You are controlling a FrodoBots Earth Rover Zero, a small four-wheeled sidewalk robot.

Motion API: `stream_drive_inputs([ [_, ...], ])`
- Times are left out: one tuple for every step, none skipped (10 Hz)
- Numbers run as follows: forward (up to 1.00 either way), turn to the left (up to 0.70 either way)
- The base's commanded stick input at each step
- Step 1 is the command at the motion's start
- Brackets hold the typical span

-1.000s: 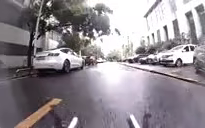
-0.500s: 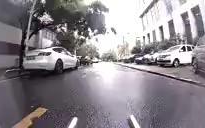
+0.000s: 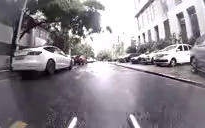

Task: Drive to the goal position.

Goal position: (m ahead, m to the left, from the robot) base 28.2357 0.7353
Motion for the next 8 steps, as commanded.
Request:
stream_drive_inputs([
  [0.70, -0.14],
  [0.70, -0.14],
  [0.70, -0.14],
  [0.70, -0.14],
  [0.70, -0.14],
  [0.70, -0.14],
  [0.70, -0.14],
  [0.70, -0.14],
])
